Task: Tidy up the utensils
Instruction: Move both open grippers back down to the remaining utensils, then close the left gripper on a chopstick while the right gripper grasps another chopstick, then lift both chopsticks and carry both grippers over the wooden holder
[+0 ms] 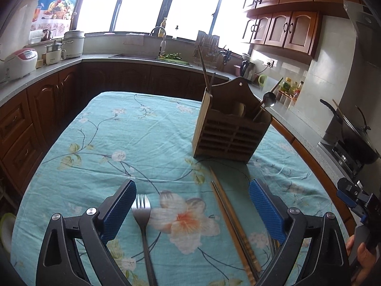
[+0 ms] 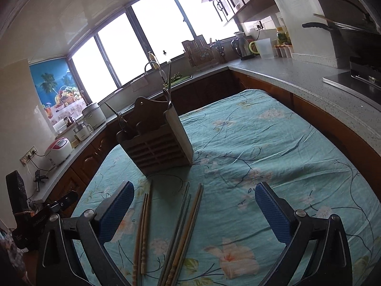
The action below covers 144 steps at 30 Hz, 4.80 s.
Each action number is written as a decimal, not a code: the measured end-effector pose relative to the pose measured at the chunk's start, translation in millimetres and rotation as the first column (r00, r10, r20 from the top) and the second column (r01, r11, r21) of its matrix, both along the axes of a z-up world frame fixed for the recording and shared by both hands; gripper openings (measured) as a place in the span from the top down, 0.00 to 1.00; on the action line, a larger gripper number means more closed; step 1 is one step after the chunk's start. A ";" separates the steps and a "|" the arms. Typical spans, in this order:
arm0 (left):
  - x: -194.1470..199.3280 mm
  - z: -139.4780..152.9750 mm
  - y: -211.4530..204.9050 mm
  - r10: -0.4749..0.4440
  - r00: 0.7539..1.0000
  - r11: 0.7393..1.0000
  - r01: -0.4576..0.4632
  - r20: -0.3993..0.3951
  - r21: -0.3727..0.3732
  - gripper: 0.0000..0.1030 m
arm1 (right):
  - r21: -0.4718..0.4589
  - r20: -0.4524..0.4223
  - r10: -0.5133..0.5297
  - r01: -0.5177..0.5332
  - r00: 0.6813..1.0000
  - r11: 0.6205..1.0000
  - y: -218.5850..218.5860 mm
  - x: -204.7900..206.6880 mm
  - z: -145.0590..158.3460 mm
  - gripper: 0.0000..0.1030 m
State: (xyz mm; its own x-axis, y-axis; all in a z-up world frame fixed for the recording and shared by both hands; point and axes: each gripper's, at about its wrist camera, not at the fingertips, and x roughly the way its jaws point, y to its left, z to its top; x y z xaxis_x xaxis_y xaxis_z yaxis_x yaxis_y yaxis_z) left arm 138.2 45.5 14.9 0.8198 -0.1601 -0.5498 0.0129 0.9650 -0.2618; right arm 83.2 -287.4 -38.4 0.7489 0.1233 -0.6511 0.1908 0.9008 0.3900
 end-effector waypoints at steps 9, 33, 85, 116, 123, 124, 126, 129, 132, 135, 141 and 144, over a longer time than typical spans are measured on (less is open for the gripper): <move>-8.2 -7.7 -2.3 -0.004 0.998 1.000 0.003 -0.056 -0.019 0.06 | -0.071 -0.019 0.007 -0.008 1.000 0.997 12.1 -17.2 -7.2 0.01; 44.5 -22.2 -25.3 -0.098 0.980 0.995 0.090 -0.171 -0.050 0.20 | -0.028 -0.148 0.077 -0.082 0.986 0.996 13.3 22.7 -40.9 0.45; 205.0 -81.5 -111.2 -0.283 0.899 0.944 0.323 -0.333 0.071 0.97 | -0.064 -0.355 0.147 -0.181 0.923 0.981 23.8 107.4 -98.4 0.95; 7.7 72.4 6.3 -0.264 0.958 0.956 0.276 0.113 -0.101 0.97 | -0.059 0.038 0.138 -0.136 0.990 0.989 14.4 51.8 63.9 0.96; 7.9 73.5 12.9 -0.232 0.961 0.962 0.249 0.147 -0.109 0.97 | -0.063 0.054 0.140 -0.136 0.989 0.989 14.4 57.2 68.4 0.96; 8.7 73.5 14.3 -0.226 0.962 0.963 0.244 0.151 -0.113 0.97 | -0.062 0.057 0.139 -0.135 0.989 0.989 13.9 58.3 69.5 0.96; 12.0 72.9 16.6 -0.214 0.964 0.965 0.234 0.159 -0.118 0.97 | -0.064 0.063 0.139 -0.136 0.988 0.989 14.0 60.3 71.5 0.96; 14.5 73.5 19.3 -0.197 0.965 0.968 0.220 0.176 -0.123 0.97 | -0.065 0.070 0.143 -0.138 0.987 0.988 14.1 64.2 74.0 0.96; 19.7 75.1 22.0 -0.182 0.965 0.970 0.209 0.190 -0.128 0.97 | -0.067 0.080 0.143 -0.138 0.986 0.988 13.6 68.2 76.7 0.96; 25.3 77.8 24.7 -0.169 0.963 0.972 0.198 0.209 -0.129 0.97 | -0.067 0.096 0.141 -0.135 0.985 0.989 13.7 73.0 81.1 0.95; 41.7 88.3 26.4 -0.141 0.954 0.977 0.177 0.265 -0.119 0.97 | -0.077 0.138 0.135 -0.125 0.981 0.989 14.5 91.2 94.0 0.95; 53.1 93.0 26.0 -0.114 0.946 0.982 0.154 0.303 -0.111 0.97 | -0.082 0.168 0.125 -0.112 0.978 0.990 12.2 103.4 102.3 0.96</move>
State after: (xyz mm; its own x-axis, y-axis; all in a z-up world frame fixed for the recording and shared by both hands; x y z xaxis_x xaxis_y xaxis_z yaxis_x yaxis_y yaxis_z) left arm 191.4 71.5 107.9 0.9078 -0.3340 -0.2539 0.2351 0.9062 -0.3513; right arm 186.7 -275.3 63.9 0.8336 0.1758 -0.5237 0.0164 0.9397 0.3417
